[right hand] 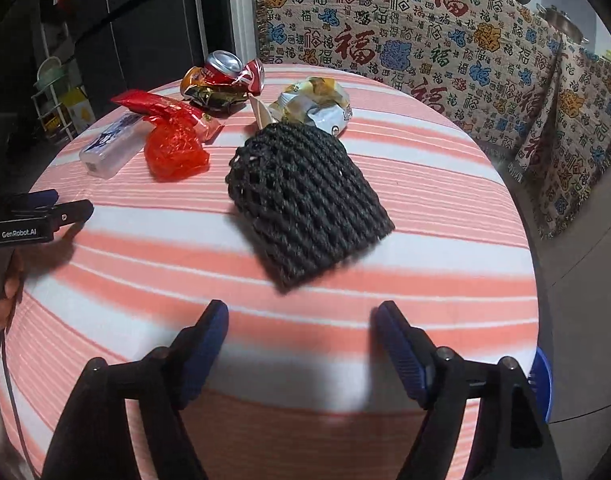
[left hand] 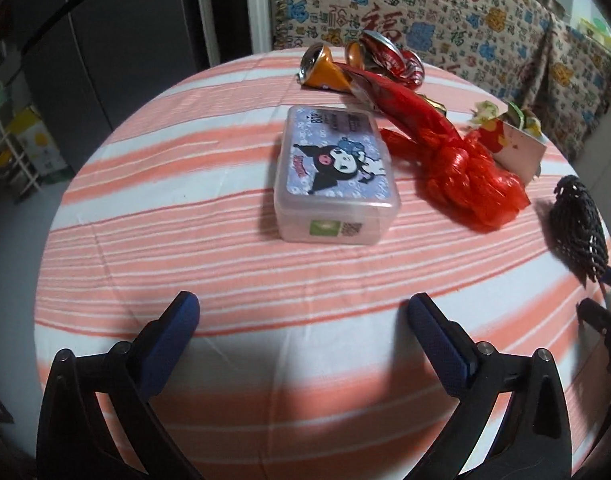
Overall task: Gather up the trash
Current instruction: 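Grasp the clear cartoon box with the left tool while the right tool grasps the black foam net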
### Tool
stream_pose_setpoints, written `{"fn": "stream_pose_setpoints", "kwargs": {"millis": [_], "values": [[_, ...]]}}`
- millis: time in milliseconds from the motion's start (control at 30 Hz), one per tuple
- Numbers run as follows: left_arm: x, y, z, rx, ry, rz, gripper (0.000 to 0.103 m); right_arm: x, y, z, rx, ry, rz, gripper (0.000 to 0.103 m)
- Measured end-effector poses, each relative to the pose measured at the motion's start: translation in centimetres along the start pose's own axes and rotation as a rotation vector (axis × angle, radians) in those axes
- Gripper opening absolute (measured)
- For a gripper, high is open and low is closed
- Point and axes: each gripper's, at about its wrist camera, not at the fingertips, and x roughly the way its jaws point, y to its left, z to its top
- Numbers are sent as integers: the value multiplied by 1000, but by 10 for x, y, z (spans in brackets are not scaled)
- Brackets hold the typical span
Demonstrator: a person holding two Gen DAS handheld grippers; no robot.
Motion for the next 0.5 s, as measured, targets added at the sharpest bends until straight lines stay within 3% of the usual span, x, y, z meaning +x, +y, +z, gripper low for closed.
{"fn": "stream_pose_setpoints", "kwargs": {"millis": [267,500], "values": [[6,2,8,-12,-11,16,103,16,-4,15,11,-20,-7,93],[13,-2,26,25,-29,-84,103,15,-6,16,-9,-13,12,93]]}}
